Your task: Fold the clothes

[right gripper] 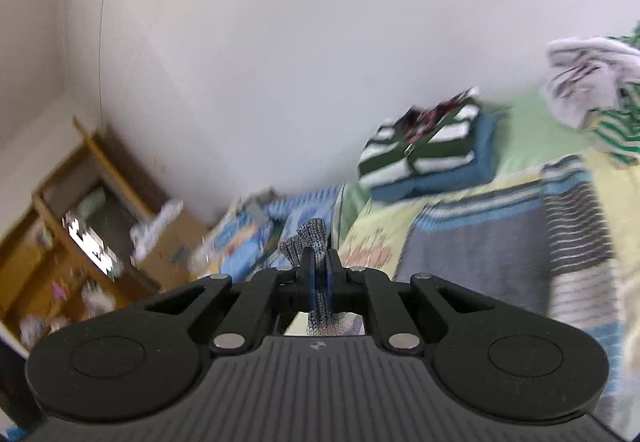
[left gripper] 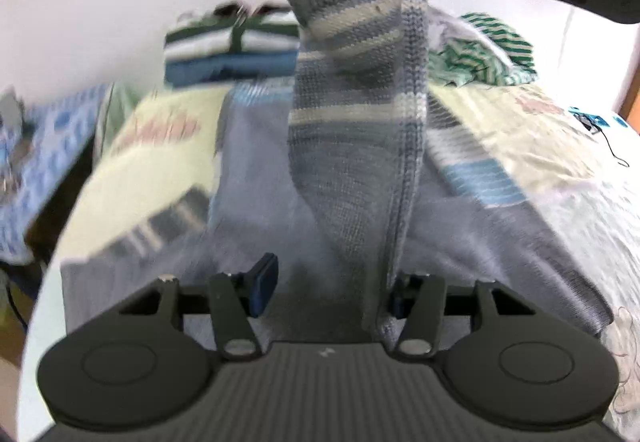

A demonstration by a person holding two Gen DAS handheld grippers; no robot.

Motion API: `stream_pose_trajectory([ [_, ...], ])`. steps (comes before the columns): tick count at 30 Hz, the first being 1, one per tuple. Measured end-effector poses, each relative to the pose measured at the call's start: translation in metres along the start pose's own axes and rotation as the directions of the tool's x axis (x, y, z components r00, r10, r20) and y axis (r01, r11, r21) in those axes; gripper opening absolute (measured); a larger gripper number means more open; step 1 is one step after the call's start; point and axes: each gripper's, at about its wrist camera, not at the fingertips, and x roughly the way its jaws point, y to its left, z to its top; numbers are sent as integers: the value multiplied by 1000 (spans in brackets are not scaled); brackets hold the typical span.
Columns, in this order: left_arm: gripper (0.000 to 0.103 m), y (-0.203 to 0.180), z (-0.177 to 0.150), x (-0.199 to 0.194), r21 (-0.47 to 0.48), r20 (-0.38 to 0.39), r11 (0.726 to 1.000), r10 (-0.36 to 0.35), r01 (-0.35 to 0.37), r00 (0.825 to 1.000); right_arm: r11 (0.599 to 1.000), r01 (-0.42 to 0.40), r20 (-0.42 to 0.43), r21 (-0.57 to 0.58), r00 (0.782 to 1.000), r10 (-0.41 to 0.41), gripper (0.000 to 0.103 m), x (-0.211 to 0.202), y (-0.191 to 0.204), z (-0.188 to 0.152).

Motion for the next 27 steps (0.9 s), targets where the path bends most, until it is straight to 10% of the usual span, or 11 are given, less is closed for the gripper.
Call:
stream_pose_trajectory([
  [12, 71, -69, 3, 28, 89, -52, 988, 133, -128, 990, 996, 81, 62, 26, 995, -82, 6, -50, -72, 36],
  [20, 58, -94, -4, 34, 153, -53, 966, 218, -208, 974, 990, 142, 59, 15, 988, -143, 6, -48, -120, 53],
  [27, 26, -114, -4, 35, 190, -34, 960, 216, -206, 976, 988, 153, 23, -8, 988, -152, 6, -23, -149, 65],
])
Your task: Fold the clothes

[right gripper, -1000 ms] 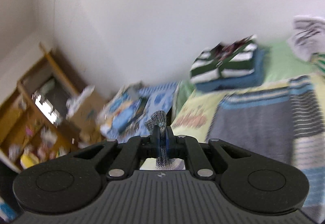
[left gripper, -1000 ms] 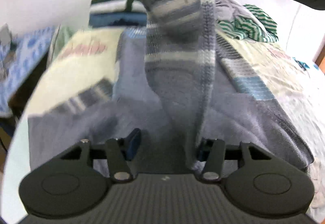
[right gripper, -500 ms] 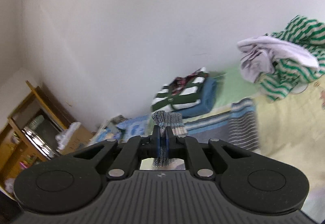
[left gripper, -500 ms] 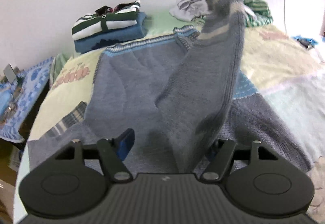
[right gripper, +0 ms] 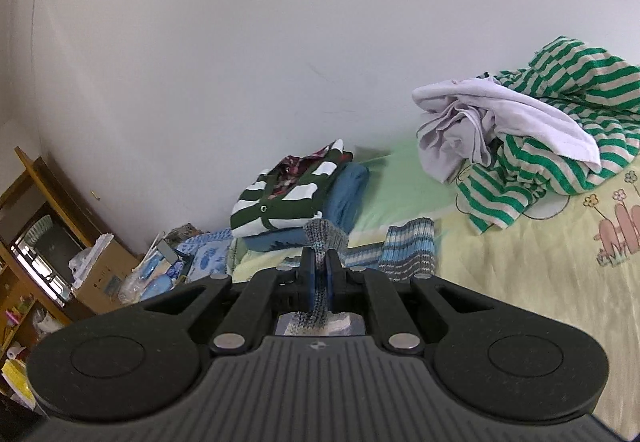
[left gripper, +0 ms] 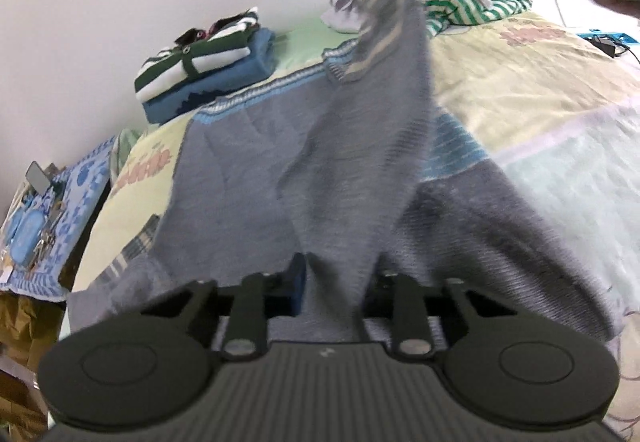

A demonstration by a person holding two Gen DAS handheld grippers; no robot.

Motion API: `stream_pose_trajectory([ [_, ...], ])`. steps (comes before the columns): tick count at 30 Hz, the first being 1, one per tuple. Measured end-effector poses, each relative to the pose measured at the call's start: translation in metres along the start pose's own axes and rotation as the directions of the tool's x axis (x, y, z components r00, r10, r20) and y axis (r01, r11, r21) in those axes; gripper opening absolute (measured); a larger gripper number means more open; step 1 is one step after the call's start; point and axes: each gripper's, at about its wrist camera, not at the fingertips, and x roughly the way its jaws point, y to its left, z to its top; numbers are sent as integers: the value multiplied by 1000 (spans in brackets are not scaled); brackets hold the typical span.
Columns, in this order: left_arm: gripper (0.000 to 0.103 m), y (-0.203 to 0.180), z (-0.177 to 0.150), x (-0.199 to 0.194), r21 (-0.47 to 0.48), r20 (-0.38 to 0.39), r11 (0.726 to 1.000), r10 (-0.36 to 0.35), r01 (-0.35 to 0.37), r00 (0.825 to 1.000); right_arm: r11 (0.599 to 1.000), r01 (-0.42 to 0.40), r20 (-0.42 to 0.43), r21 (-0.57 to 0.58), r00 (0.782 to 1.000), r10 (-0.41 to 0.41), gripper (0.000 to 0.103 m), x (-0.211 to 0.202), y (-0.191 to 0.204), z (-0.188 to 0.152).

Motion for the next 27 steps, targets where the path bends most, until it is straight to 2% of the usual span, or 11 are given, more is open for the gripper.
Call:
stream_pose_trajectory([
  [2, 25, -6, 1, -2, 23, 21, 999, 37, -38, 999, 1000, -9, -9, -9, 1000, 9, 6, 7, -4, 3],
  [5, 23, -12, 6, -3, 29, 22, 999, 37, -38, 999, 999, -12, -26, -30, 1000, 11, 6, 23, -8, 8],
  [9, 22, -25, 17, -3, 45, 26, 999, 0, -1, 1000, 999, -28, -55, -33, 998, 26, 6, 46, -19, 14],
  [14, 20, -38, 36, 2, 28, 33, 999, -43, 42, 999, 995, -81, -60, 59, 995, 84, 6, 70, -39, 23],
  [20, 18, -45, 55, 8, -5, 31, 995, -96, 96, 995, 997, -58, -91, 43, 994, 62, 6, 100, -48, 30],
  [27, 18, -48, 63, 18, -40, 7, 989, -143, 143, 990, 998, -22, -127, 52, 991, 29, 6, 123, -65, 23],
])
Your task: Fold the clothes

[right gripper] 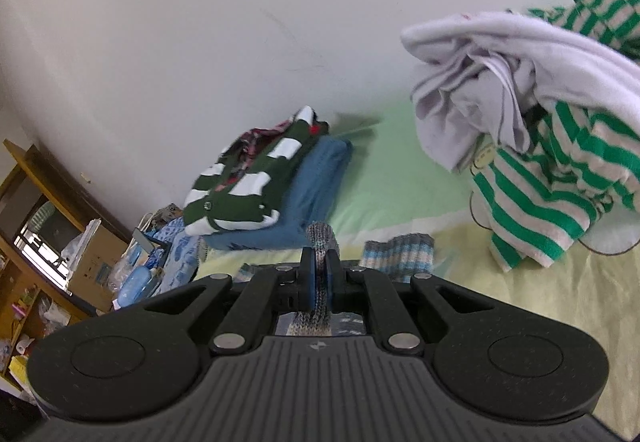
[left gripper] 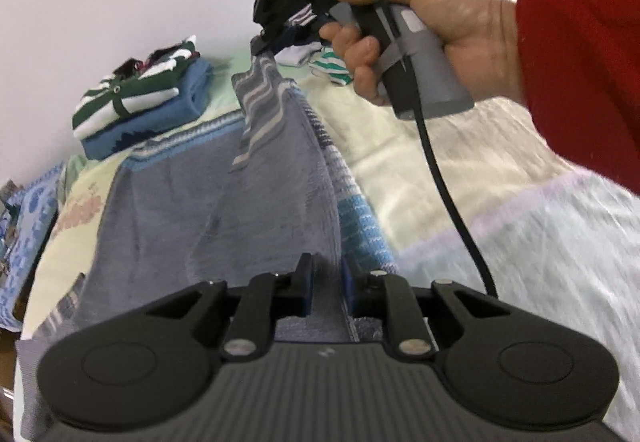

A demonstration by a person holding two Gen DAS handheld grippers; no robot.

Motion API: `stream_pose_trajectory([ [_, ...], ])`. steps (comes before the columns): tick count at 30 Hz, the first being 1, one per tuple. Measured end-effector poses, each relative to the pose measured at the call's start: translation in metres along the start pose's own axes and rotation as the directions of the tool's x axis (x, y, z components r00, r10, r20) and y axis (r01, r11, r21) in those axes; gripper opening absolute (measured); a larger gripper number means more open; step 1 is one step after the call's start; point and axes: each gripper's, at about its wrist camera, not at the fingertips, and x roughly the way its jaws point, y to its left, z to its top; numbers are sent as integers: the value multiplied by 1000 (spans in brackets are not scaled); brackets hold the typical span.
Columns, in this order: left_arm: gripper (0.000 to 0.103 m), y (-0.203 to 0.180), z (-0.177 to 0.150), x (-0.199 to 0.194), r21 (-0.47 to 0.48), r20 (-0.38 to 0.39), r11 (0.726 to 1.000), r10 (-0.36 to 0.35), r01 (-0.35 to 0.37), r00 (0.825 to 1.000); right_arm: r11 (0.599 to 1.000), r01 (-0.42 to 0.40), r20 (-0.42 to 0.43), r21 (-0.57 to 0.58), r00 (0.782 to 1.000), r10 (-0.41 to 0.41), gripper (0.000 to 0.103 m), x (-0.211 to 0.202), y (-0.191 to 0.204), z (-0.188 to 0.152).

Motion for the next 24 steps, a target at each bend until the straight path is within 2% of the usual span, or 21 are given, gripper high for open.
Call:
stream_pose_trajectory([
  [3, 28, 7, -2, -6, -9, -7, 999, -35, 35, 999, 1000, 23, -17, 3, 1000, -23, 6, 4, -9, -3],
  [5, 39, 8, -7, -10, 5, -13, 999, -39, 39, 999, 999, 40, -32, 1, 999, -40, 10, 7, -15, -5],
  [6, 49, 9, -10, -12, 12, -16, 999, -40, 40, 999, 999, 48, -39, 0, 998, -48, 10, 8, -18, -7],
  [7, 49, 10, -13, -13, 20, -18, 999, -41, 41, 999, 999, 53, -43, -5, 998, -53, 11, 8, -19, -8],
  [9, 49, 8, -19, -9, 37, -39, 998, -45, 46, 998, 998, 56, -42, -23, 997, -57, 22, 6, -18, -10],
  [11, 49, 6, -22, -6, 41, -51, 998, -53, 55, 997, 997, 59, -41, -41, 997, -60, 42, 3, -18, -12],
  [14, 52, 3, -20, -2, 32, -46, 997, -67, 68, 997, 993, 79, -47, -92, 995, -83, 43, 3, -13, -14],
  [15, 51, 1, -19, 0, 38, -45, 997, -60, 62, 997, 988, 99, -53, -122, 993, -106, 43, 5, -11, -15],
  [16, 44, 1, -17, 1, 35, -43, 997, -65, 66, 997, 981, 122, -59, -154, 989, -133, 36, 9, -9, -16],
  [17, 35, 0, -16, 2, 30, -42, 997, -72, 73, 997, 973, 139, -66, -182, 986, -153, 14, 11, -7, -17],
  [18, 18, 0, -14, 2, 25, -40, 997, -79, 80, 996, 968, 146, -68, -206, 984, -163, 6, 12, -5, -18],
  [21, 11, 1, -10, 5, 5, -41, 995, -97, 97, 994, 962, 141, -40, -234, 987, -155, 6, 11, 2, -13],
  [24, 9, 4, -2, 9, -22, -43, 992, -121, 120, 992, 956, 151, -27, -251, 986, -163, 6, 19, 4, -7],
])
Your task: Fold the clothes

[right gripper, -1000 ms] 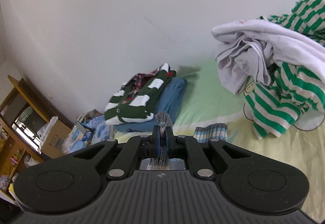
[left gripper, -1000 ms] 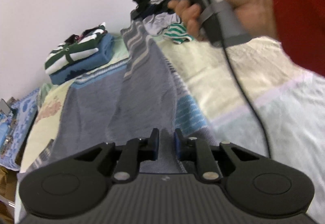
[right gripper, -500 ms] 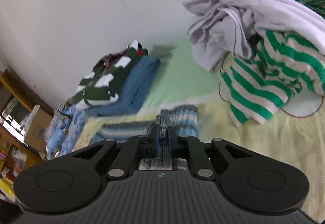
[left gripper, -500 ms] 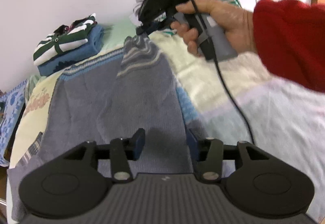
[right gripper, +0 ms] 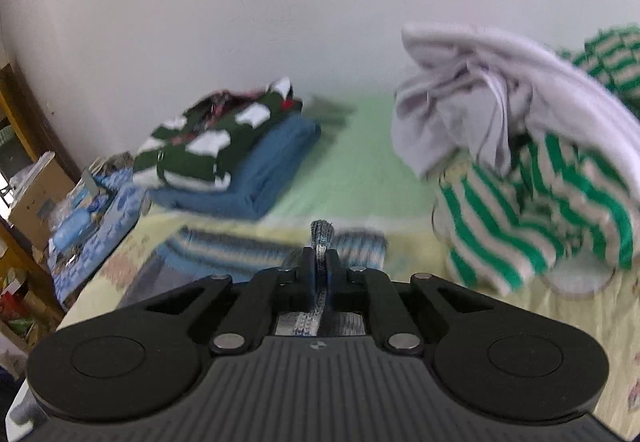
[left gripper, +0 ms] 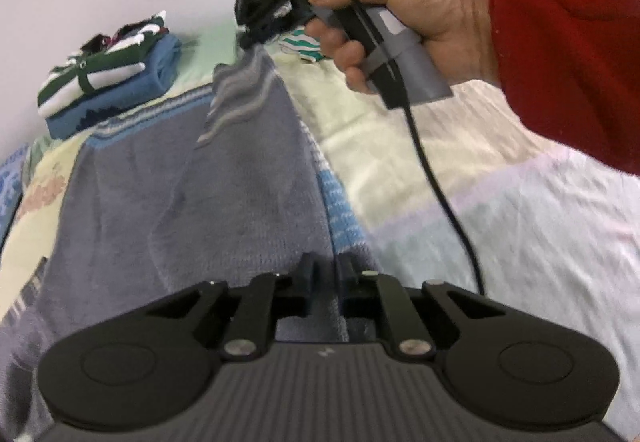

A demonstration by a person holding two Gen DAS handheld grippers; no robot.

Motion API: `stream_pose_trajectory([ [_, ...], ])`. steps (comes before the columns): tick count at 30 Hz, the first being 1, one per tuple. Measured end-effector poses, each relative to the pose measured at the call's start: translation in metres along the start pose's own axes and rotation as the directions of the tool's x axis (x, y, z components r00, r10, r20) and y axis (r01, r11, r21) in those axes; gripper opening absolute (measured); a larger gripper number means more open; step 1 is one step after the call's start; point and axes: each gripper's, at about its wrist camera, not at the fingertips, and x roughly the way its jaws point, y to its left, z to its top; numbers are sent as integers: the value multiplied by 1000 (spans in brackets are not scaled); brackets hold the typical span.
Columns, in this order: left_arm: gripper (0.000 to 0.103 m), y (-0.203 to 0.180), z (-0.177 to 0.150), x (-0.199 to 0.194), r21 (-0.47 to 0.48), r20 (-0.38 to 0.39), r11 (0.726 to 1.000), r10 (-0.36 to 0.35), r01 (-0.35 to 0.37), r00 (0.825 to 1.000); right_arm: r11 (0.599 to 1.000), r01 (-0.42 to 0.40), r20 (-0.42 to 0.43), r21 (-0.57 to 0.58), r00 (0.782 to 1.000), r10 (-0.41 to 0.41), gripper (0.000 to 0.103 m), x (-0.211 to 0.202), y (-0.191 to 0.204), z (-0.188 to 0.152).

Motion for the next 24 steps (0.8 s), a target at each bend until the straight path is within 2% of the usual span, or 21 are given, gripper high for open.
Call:
stream_pose_trajectory([
  [4, 13, 2, 8, 10, -8, -9, 1000, 2, -2, 1000, 999, 28, -2, -25, 1000, -28, 6, 14, 1, 6],
  [6, 16, 7, 8, 7, -29, -4, 999, -24, 24, 1000, 997, 65, -28, -52, 997, -66, 6, 25, -2, -2],
  [8, 32, 18, 8, -1, -58, 7, 996, -60, 61, 998, 996, 76, -29, -45, 997, -77, 7, 29, -7, -9],
  [9, 44, 25, 7, -4, -71, 14, 995, -69, 70, 998, 997, 66, -18, -31, 998, -66, 7, 28, -10, -11],
  [10, 52, 32, 6, -8, -84, 20, 993, -77, 78, 997, 999, 53, -15, -13, 998, -53, 9, 27, -12, -11],
  [12, 53, 50, 6, -15, -104, 38, 992, -73, 76, 997, 999, 23, -8, 22, 1000, -23, 19, 20, -17, -8],
  [14, 61, 72, 5, -19, -118, 62, 992, -45, 52, 997, 999, -12, -9, 43, 1000, 12, 30, 15, -20, -3],
  [15, 69, 84, 5, -21, -126, 74, 991, -30, 39, 997, 998, -29, -11, 51, 999, 30, 33, 14, -21, -1],
  [17, 69, 110, 7, -14, -140, 95, 990, 10, 4, 995, 997, -54, -20, 63, 998, 55, 35, 12, -23, 4],
  [19, 77, 135, 11, 0, -169, 101, 984, -32, 49, 994, 998, -36, -46, 50, 998, 39, 35, 20, -20, 3],
  [21, 77, 151, 14, 21, -204, 54, 971, -113, 122, 992, 999, -11, -52, 32, 999, 13, 35, 26, -17, 0],
  [24, 72, 156, 14, 35, -230, 48, 957, -170, 177, 984, 999, 48, 24, -2, 999, -48, 33, 20, -8, -2],
])
